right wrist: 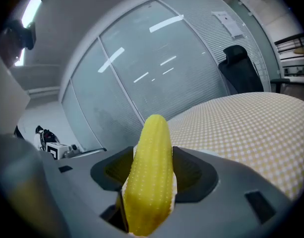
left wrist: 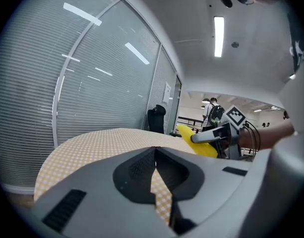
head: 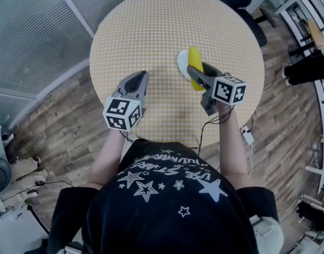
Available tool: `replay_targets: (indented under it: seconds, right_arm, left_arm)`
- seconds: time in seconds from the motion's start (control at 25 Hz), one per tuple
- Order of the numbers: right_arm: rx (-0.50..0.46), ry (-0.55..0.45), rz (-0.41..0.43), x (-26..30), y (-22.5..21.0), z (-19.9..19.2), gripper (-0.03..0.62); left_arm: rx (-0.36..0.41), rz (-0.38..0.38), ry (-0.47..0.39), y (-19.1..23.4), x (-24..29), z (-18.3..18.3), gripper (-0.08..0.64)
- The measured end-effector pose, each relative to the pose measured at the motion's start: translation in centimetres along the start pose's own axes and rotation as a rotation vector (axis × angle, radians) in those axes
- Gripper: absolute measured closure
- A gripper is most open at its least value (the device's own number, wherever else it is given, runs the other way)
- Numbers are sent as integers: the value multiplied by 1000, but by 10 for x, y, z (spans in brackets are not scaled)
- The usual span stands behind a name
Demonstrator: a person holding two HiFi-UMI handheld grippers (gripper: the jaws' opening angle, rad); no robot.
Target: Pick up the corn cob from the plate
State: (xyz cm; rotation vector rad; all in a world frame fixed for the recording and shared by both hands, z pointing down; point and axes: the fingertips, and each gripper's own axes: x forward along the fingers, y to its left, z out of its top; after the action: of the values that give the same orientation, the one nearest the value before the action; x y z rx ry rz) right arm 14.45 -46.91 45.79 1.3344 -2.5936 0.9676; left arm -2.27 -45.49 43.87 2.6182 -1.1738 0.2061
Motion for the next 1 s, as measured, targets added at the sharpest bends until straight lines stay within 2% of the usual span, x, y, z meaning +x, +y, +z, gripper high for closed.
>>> replay_targets:
  seconds: [0.28, 1.0]
  right_arm:
    - [38, -156, 89, -58, 55, -5, 334]
    - [78, -228, 126, -201, 117, -84, 334]
  left_arm:
    - [28, -30, -22, -43, -27, 5, 552]
    - [62, -78, -48, -170, -124, -3, 552]
